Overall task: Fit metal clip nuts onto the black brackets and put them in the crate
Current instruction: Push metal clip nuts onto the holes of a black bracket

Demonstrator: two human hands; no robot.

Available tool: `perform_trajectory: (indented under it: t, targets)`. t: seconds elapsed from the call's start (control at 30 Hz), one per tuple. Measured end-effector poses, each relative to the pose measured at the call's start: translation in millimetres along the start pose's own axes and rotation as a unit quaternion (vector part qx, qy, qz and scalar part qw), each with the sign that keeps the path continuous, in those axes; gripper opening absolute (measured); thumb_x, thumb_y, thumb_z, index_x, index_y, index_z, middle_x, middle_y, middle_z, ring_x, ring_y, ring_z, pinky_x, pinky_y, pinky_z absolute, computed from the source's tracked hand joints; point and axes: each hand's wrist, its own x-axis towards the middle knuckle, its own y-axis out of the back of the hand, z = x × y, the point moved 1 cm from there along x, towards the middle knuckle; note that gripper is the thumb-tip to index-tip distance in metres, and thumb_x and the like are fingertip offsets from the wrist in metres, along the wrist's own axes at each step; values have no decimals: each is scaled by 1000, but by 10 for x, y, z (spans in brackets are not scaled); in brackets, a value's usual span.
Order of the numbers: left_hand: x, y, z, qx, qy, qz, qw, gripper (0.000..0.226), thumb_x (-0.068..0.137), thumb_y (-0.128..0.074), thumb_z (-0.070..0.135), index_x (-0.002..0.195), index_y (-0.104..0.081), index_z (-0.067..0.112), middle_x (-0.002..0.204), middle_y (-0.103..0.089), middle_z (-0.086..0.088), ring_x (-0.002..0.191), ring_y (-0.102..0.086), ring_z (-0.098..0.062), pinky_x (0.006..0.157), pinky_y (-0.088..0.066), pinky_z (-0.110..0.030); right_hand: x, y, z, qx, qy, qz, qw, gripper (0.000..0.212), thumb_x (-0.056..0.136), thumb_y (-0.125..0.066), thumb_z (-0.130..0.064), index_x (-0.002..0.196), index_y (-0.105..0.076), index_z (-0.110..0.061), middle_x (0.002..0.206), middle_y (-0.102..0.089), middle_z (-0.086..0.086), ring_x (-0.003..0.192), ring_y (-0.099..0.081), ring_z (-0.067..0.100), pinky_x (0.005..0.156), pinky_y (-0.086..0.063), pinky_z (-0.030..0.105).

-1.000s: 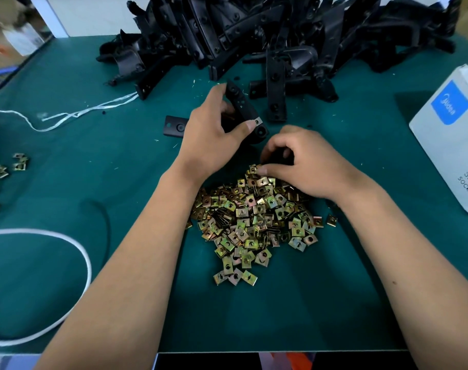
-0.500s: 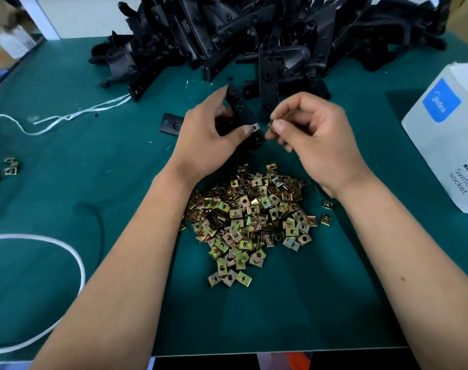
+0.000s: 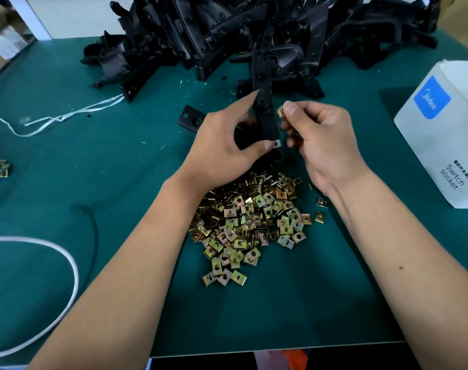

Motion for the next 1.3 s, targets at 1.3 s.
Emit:
perform_trajectory:
  t: [1.3]
  targets:
    - [15,-86,31,15,85,-34,996,87,90,-78,39,161,-31,20,123,-71,10,119,-62,-4,110,-46,-31,-98,-43,-56,-185,114,51,975,44,100,-60,-28,77,-65,9,62,-51,20,59,-40,16,58,-35,38]
